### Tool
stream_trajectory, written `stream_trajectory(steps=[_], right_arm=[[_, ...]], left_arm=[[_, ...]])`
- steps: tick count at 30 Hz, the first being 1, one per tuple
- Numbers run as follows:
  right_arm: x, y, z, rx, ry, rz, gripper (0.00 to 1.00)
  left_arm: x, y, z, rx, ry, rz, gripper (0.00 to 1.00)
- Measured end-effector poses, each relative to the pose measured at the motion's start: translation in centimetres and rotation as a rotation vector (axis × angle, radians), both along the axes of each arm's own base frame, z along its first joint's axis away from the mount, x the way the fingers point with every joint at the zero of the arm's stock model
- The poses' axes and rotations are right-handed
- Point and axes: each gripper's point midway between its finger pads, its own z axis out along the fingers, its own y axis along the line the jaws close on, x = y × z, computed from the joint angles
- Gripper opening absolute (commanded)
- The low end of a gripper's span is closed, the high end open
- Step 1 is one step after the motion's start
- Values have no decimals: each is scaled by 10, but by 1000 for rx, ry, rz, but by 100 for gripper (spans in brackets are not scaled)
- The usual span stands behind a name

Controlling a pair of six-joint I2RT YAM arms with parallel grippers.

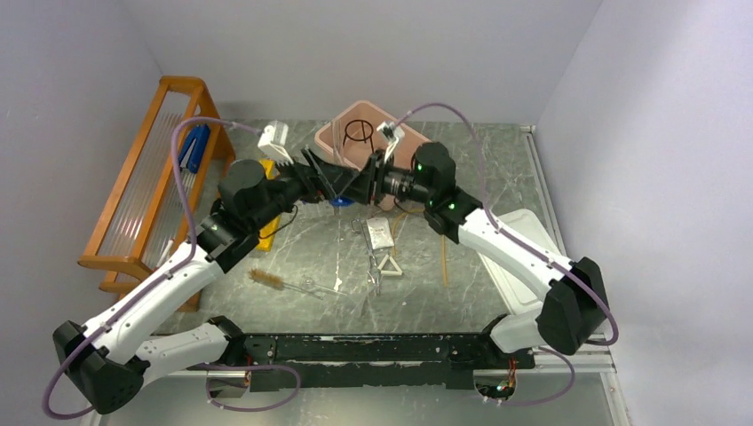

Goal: Organize the chemistry lab equipment

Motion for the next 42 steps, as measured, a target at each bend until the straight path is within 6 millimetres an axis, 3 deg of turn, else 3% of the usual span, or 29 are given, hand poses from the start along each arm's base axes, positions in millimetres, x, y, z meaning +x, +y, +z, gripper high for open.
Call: stream_trajectory(steps=[3,4,5,8,13,17,22,24,29,34,42], right_arm=[[28,-5,18,-45,-107,-23,0],[49,-16,24,-65,-151,-54,0],[51,-17,25,-67,-155,-57,0],[94,-41,19,-140,-195,-115,0],[150,-59,-14,-322,-217,-135,0],[179,-62,-65,-509,-200,-88,0],[192,-73,-128,-710,-140,-2,0],[192,-77,-143,-757,-125,32,0],[185,-87,-167,-849,-103,116,0],[192,-89,-184,-898,-94,154,0],[189,-93,-246,-963,20,224,0]], left_arm=[[13,18,24,60,-46,113,88],[18,26,30,85,-57,163,88],[22,36,35,109,-67,212,88],[26,60,35,208,-97,314,88],[23,79,10,383,-92,340,88],[17,87,-13,452,-65,337,87],[10,94,-46,517,-9,320,87],[8,94,-55,533,8,315,87],[5,95,-73,556,48,302,86],[2,93,-79,547,69,292,85],[0,90,-89,535,98,275,83]])
